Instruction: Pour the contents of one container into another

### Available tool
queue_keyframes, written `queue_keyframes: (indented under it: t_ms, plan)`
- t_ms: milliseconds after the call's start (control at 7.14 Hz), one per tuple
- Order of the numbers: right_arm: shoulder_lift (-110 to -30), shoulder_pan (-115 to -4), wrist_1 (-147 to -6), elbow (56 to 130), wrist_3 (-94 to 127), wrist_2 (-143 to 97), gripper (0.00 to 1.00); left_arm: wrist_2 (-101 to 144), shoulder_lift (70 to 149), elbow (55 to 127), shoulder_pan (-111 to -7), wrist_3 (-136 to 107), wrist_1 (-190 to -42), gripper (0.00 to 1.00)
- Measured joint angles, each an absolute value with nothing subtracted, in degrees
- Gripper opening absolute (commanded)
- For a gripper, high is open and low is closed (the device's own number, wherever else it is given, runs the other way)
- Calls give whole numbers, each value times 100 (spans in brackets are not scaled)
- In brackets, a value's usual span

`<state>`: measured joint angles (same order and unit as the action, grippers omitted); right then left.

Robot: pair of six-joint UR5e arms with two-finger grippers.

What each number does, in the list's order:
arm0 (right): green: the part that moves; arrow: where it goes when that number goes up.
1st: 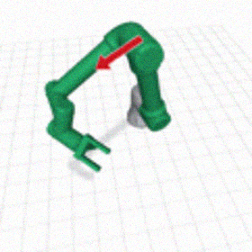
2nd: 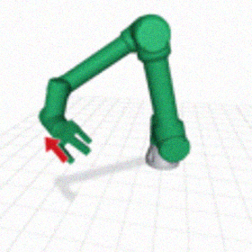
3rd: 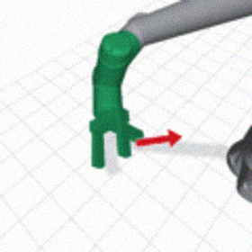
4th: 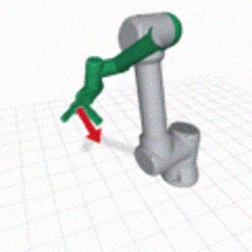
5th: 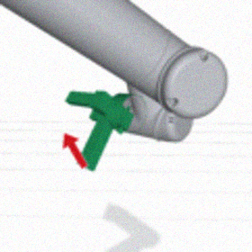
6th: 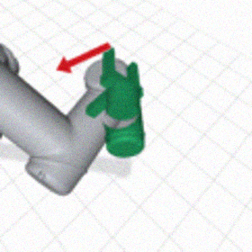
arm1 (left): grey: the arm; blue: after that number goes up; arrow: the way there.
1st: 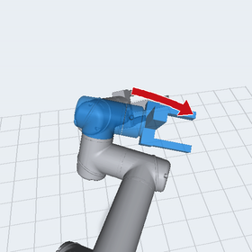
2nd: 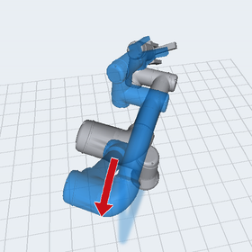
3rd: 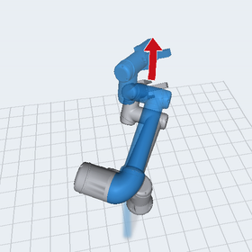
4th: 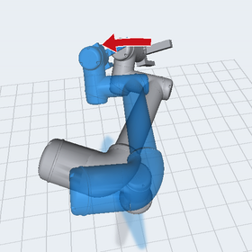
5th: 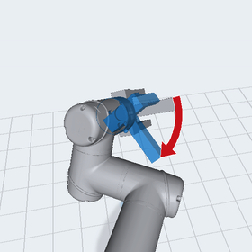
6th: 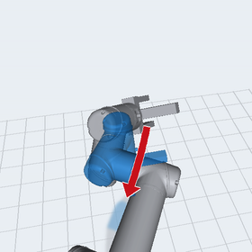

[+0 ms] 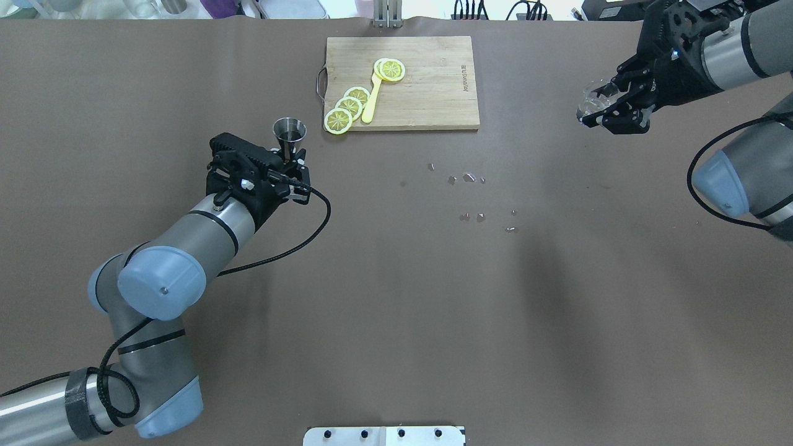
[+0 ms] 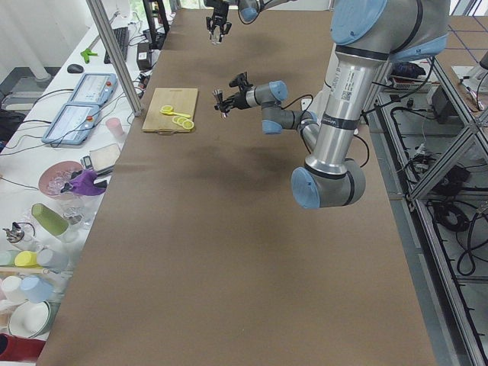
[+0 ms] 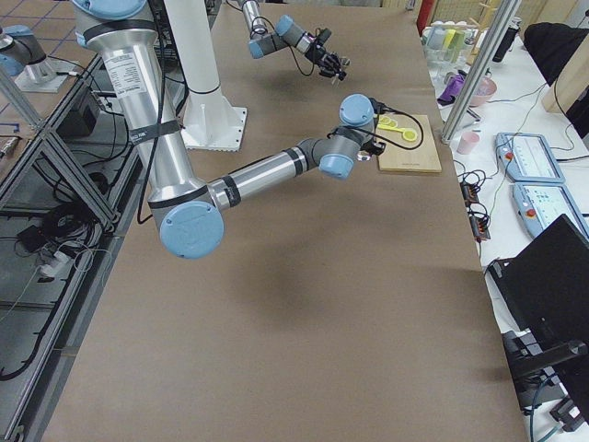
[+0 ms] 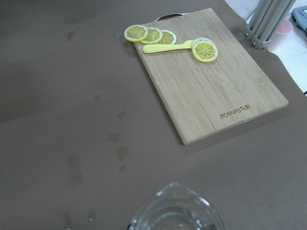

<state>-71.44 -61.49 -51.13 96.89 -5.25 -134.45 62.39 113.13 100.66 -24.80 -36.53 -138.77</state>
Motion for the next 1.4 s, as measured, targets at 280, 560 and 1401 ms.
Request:
queue_keyframes:
  t_ms: [280,560,1401]
  plan:
    - [-6951,-6073,-5626,9829,-715,-13452,0,7449,11729,9648,-2711,-2807,-14345,0]
    - [-6518,-6041,-6444,9920,-1347,-13468,0,8626,12220,8876,-2973,-1921,-14979,0]
    - [-5608,-5508,-8567,10378,-1747,-13127,0,12058,13693,6710,-4245,-103,-15347,0]
